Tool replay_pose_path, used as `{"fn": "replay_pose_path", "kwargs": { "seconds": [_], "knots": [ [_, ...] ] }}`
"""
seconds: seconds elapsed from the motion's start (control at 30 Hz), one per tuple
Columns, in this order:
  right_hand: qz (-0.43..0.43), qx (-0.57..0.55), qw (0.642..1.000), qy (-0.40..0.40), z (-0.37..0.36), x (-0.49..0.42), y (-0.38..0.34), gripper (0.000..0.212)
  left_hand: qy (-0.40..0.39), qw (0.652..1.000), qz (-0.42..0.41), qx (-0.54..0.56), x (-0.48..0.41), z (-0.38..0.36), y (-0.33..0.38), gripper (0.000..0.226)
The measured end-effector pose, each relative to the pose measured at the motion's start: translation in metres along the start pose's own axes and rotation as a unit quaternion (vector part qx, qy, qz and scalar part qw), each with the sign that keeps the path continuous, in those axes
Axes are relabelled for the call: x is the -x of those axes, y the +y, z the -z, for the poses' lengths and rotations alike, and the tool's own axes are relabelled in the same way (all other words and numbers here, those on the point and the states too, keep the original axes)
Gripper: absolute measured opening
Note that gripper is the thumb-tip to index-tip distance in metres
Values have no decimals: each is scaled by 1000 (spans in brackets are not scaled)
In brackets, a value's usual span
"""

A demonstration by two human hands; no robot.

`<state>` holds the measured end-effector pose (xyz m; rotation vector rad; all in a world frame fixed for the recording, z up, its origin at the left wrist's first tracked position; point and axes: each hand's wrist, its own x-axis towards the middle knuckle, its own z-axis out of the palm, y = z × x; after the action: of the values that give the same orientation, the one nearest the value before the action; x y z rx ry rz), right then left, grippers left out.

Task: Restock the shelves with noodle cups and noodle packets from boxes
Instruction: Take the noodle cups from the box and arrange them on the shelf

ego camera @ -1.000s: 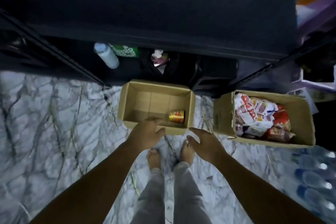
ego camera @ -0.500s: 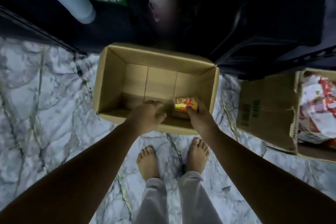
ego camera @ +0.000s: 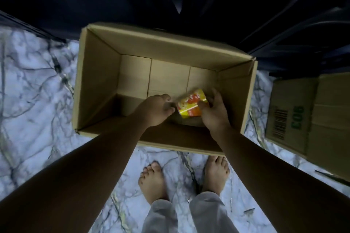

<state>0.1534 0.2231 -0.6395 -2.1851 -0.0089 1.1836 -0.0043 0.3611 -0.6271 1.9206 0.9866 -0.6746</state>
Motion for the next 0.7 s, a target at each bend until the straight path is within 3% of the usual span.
{"fn": "replay_pose_path", "kwargs": {
  "seconds": [0.13, 0.27, 0.43, 0.53, 0.7],
  "knots": [
    [61, 149, 987, -22, -11, -14, -8, 54, -42, 998, 19, 30, -11, -6, -5, 68],
    [10, 266, 963, -32, -19, -29, -10, 72, -68, 996, 29, 51, -18, -17, -9, 75],
    [40, 253, 966, -30, -14, -31, -8, 67, -77, 995, 34, 54, -18, -30, -10, 76],
    [108, 260, 959, -31, -11, -25, -5, 55, -81, 993, 40, 74, -16, -31, -11, 78],
    [218, 235, 945, -65, -11, -10, -8, 56, -78, 985, 35, 152, -12, -32, -10, 95]
  ]
}}
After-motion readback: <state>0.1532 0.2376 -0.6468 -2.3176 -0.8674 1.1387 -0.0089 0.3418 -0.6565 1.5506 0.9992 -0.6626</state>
